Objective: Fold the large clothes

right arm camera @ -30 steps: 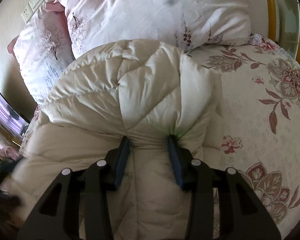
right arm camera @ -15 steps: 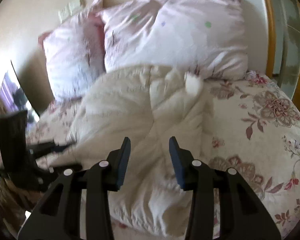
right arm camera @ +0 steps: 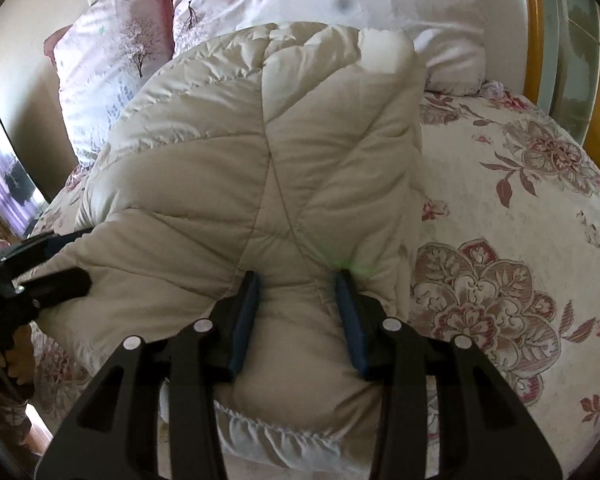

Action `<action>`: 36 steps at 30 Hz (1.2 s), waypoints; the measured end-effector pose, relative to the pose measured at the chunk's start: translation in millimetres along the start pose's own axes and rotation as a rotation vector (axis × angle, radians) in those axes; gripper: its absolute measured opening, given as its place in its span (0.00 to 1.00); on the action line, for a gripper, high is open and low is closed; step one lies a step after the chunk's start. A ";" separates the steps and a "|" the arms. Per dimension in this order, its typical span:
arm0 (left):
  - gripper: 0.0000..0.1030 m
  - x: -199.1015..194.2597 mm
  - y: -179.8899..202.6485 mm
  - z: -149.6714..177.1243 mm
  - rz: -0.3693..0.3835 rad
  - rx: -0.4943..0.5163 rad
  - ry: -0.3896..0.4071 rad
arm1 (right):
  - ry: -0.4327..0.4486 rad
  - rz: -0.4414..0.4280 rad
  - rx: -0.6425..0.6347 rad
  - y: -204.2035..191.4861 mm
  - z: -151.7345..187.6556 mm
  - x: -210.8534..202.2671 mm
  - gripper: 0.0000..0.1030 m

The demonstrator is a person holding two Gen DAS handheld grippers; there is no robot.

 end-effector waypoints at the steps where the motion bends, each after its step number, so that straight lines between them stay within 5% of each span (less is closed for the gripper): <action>1: 0.70 -6.6 -3.6 -4.5 0.020 -0.019 0.013 | -0.010 -0.005 -0.003 -0.7 -2.6 -2.8 0.42; 4: 0.75 -29.1 -22.5 -18.1 0.023 -0.080 0.080 | 0.019 -0.081 0.010 -4.4 -19.2 -24.4 0.63; 6: 0.79 -37.2 -45.4 -31.1 -0.052 -0.132 0.117 | 0.116 -0.108 0.050 1.7 -42.6 -45.2 0.81; 9: 0.79 -32.0 -74.8 -46.0 -0.114 -0.228 0.106 | 0.192 -0.154 0.197 25.9 -78.6 -50.4 0.83; 13: 0.79 -9.8 -98.0 -57.0 -0.189 -0.294 0.042 | 0.177 -0.148 0.358 57.0 -113.7 -18.3 0.83; 14: 0.79 -1.8 -102.9 -60.1 -0.206 -0.311 0.017 | 0.165 -0.151 0.383 62.5 -118.8 -7.5 0.78; 16: 0.79 7.1 -105.1 -58.3 -0.223 -0.329 -0.007 | 0.143 -0.148 0.408 68.7 -121.2 8.1 0.50; 17: 0.79 12.4 -106.1 -57.5 -0.224 -0.338 -0.015 | 0.133 -0.143 0.408 69.7 -120.9 14.8 0.22; 27: 0.80 24.4 -103.9 -56.0 -0.204 -0.352 -0.011 | 0.102 0.142 0.331 79.2 -101.0 39.5 0.15; 36: 0.83 37.9 -102.7 -51.8 -0.185 -0.347 -0.029 | 0.053 0.216 0.293 81.3 -92.7 56.4 0.17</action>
Point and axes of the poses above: each gripper's, at about its wrist camera, not at the fingertips, and x roughly the way its jaws point, y to its right, z to its underside, the point moved 6 cm from there along x, roughly the way its jaws point, and after that the axes turned 10 degrees about -z, right-handed, at the moved point
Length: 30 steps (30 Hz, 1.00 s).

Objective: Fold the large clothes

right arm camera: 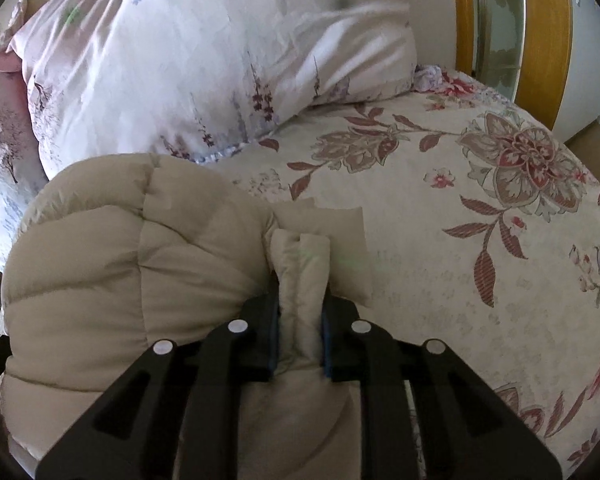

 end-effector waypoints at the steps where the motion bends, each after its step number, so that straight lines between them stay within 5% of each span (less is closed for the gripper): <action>1: 0.84 1.6 0.2 0.5 0.001 0.000 -0.003 | -0.003 -0.002 0.003 0.9 0.5 1.3 0.17; 15: 0.85 26.4 -11.2 9.9 0.154 -0.118 -0.101 | -0.025 -0.049 0.050 6.9 1.9 9.9 0.19; 20: 0.85 23.9 -11.0 10.8 0.140 -0.106 -0.091 | 0.006 -0.011 0.063 15.3 -3.7 -16.9 0.43; 25: 0.84 25.4 -12.1 11.2 0.165 -0.126 -0.100 | 0.132 -0.132 0.067 8.4 -5.1 -77.2 0.45; 28: 0.84 23.5 -15.1 13.8 0.167 -0.129 -0.099 | 0.084 -0.259 -0.027 -24.2 10.9 -89.1 0.48; 30: 0.85 22.9 -15.2 14.7 0.168 -0.132 -0.099 | 0.016 -0.270 -0.068 -37.4 25.0 -77.7 0.50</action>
Point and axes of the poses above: each gripper's, at about its wrist camera, not at the fingertips, and x roughly the way its jaws point, y to its right, z to its underside, the point moved 6 cm from there along x, roughly the way its jaws point, and after that the axes turned 10 degrees about -z, right-handed, at the moved point
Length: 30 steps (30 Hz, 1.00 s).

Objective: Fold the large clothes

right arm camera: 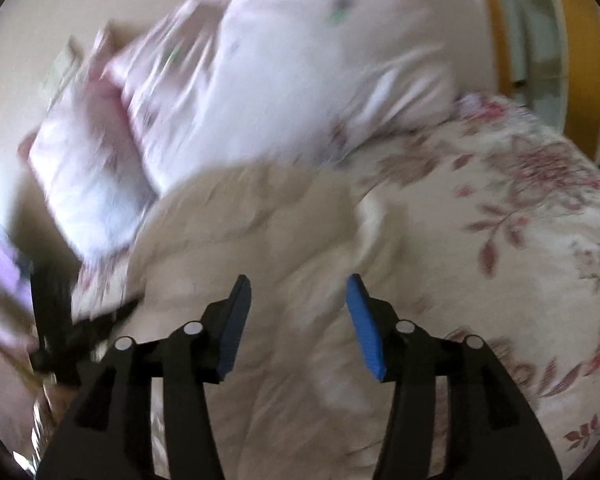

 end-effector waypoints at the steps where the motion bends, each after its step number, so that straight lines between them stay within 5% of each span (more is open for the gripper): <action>1: 0.85 -0.2 -0.3 0.3 0.002 -0.002 0.000 | -0.038 0.020 -0.002 0.6 5.7 10.9 0.50; 8: 0.83 -10.5 -2.2 1.2 0.114 -0.065 -0.004 | -0.114 -0.016 0.104 27.1 6.9 45.7 0.57; 10: 0.83 -14.7 -4.1 3.8 0.144 -0.078 -0.011 | -0.099 -0.014 0.091 24.7 3.8 33.9 0.67; 11: 0.83 -15.7 -5.0 4.7 0.151 -0.083 -0.013 | -0.079 -0.014 0.089 24.2 1.0 24.2 0.88; 12: 0.83 -16.4 -5.3 5.3 0.158 -0.088 -0.018 | -0.037 -0.010 0.097 26.7 -3.0 9.9 0.98; 15: 0.83 -18.5 -7.4 8.3 0.184 -0.102 -0.029 | 0.003 -0.048 0.164 39.9 -9.3 -15.4 0.98; 20: 0.83 -22.0 -5.0 10.4 0.218 -0.104 -0.037 | -0.121 -0.073 0.224 60.5 -3.4 -4.4 0.98; 30: 0.83 -21.7 -9.4 20.5 0.311 -0.151 -0.073 | -0.315 -0.300 0.327 64.0 19.9 50.8 0.98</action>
Point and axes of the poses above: each gripper's, at about its wrist camera, not at the fingertips, and x roughly the way its jaws point, y to its right, z to its underside, the point moved 6 cm from there along x, roughly the way its jaws point, and after that the axes turned 10 degrees about -z, right-handed, at the moved point
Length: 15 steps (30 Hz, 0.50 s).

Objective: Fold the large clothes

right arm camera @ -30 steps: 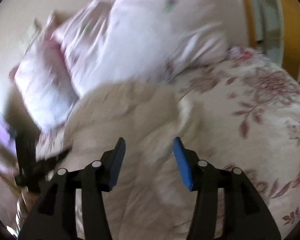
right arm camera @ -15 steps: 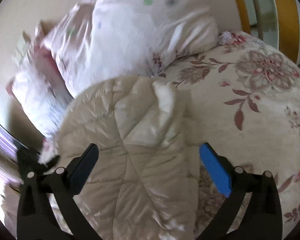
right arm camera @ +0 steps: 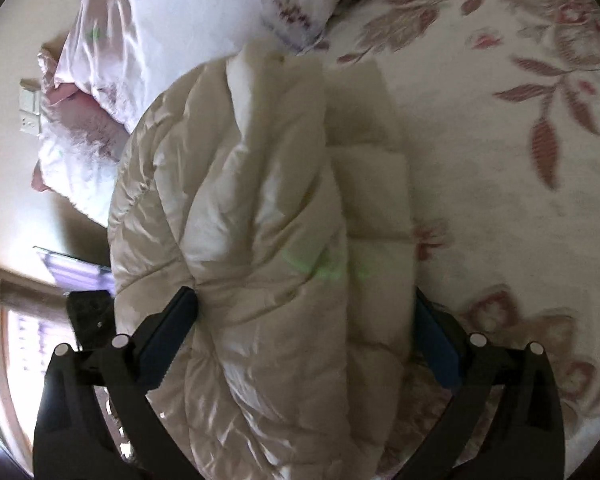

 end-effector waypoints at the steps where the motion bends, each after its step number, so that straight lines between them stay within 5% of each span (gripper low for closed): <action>1: 0.83 0.2 0.1 -0.1 0.004 -0.003 -0.001 | -0.011 -0.004 -0.011 -1.9 -0.2 2.7 0.98; 15: 0.84 -5.4 -0.3 5.0 0.038 -0.008 0.002 | -0.121 -0.121 -0.083 -22.4 1.0 40.3 0.98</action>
Point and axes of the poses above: each gripper's, at about its wrist camera, not at the fingertips, and x roughly the way its jaws point, y to its right, z to its underside, the point moved 6 cm from there along x, roughly the way its jaws point, and after that the axes turned 10 degrees about -z, right-handed, at the moved point
